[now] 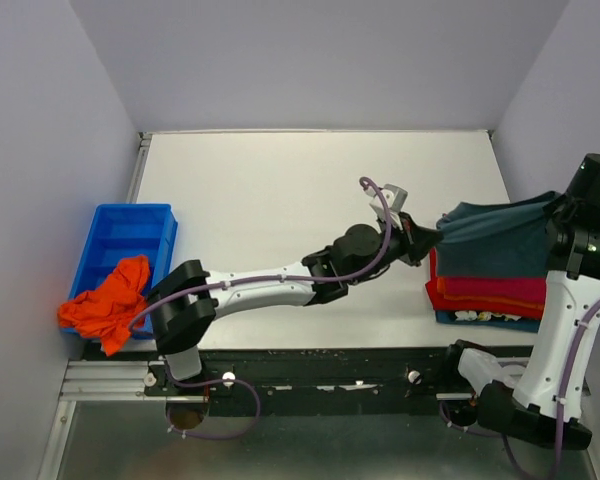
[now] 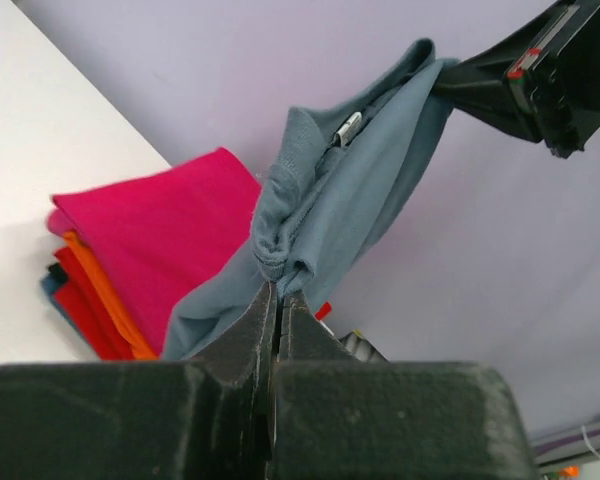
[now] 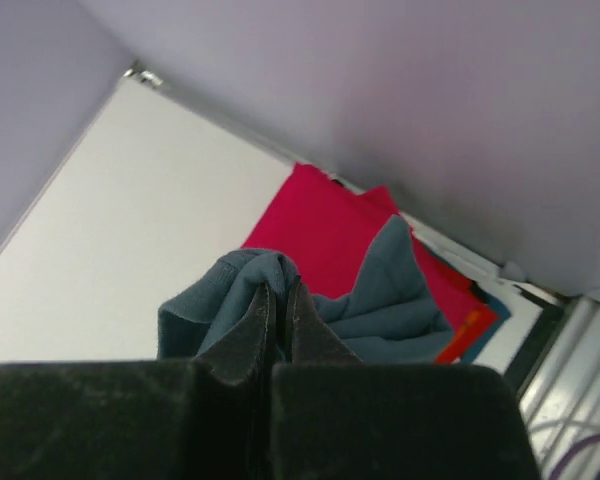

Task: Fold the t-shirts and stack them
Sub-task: Put the neatly folded tshirt into the corner of the board with both arms

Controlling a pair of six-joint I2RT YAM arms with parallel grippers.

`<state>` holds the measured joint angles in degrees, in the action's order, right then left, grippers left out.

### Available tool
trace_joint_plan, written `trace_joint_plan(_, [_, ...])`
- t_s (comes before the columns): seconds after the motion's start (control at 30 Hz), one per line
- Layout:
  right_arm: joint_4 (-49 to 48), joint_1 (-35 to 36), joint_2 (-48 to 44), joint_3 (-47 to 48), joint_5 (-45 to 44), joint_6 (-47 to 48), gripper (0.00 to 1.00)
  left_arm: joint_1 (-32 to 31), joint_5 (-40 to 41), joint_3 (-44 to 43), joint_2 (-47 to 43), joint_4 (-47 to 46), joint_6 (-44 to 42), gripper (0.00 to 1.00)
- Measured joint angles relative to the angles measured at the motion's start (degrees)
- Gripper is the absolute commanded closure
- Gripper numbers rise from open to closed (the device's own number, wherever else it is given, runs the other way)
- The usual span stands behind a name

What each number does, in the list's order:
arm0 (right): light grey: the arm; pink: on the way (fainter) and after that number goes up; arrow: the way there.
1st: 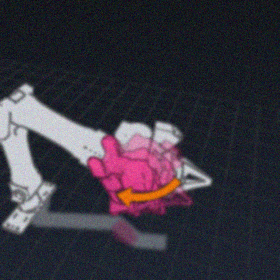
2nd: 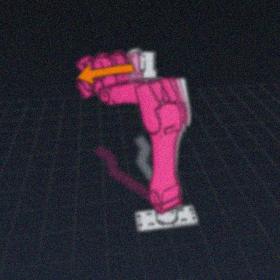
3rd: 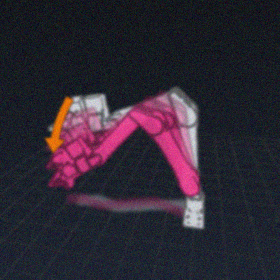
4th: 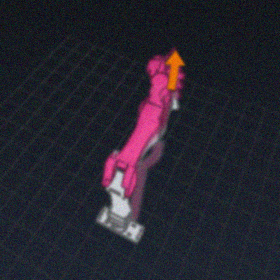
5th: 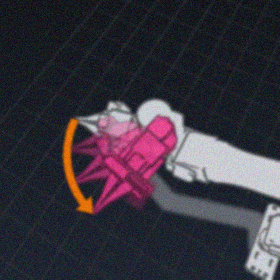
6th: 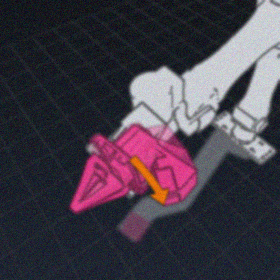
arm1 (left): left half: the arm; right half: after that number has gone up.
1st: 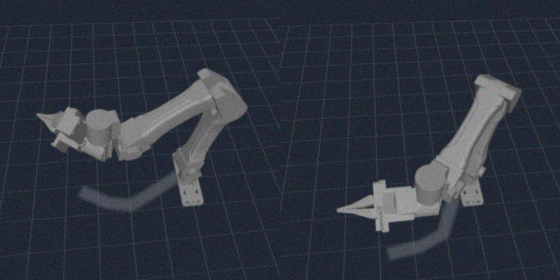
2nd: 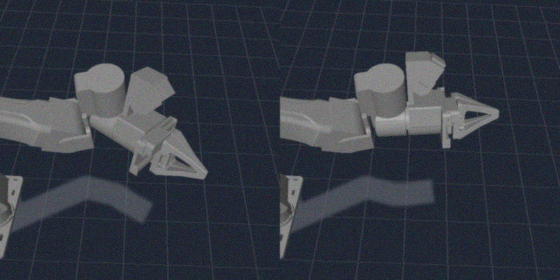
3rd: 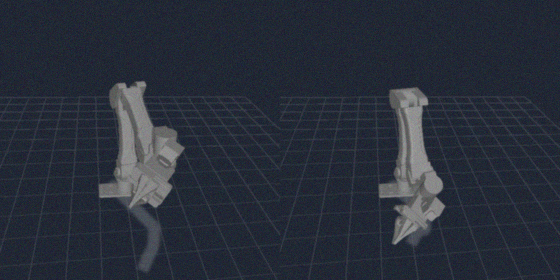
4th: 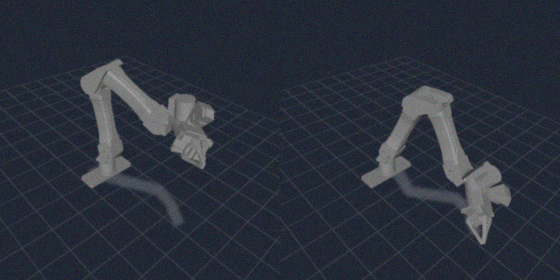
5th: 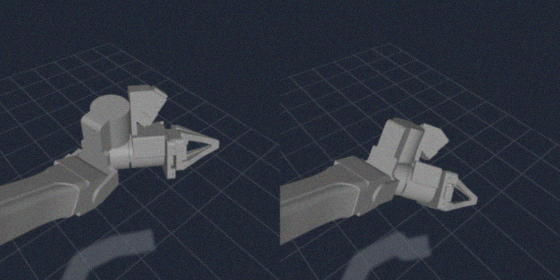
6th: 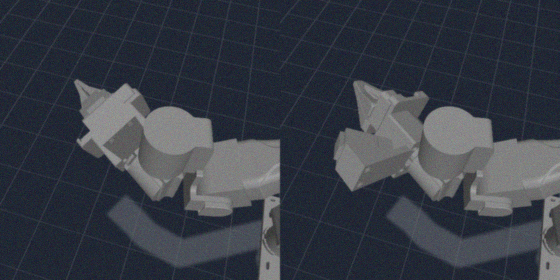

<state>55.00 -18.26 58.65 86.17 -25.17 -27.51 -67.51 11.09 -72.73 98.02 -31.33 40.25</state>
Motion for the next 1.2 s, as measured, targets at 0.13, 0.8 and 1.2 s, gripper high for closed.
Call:
trace_joint_plan(0.13, [2.0,-2.6,-1.3,0.0,-4.4,1.2,0.99,-2.8,0.5,-0.8,3.1,-2.0,0.2,1.0])
trace_joint_plan(0.8, [-2.2,-10.1,6.2,-8.6,-7.0,3.2,0.99,-8.2,10.1,-9.1,11.4,-2.3,-2.7,1.0])
trace_joint_plan(1.2, [-10.6,-10.3,16.8,-9.7,-1.7,3.6,0.99,-2.2,8.3,-16.5,19.3,0.8,0.9,1.0])
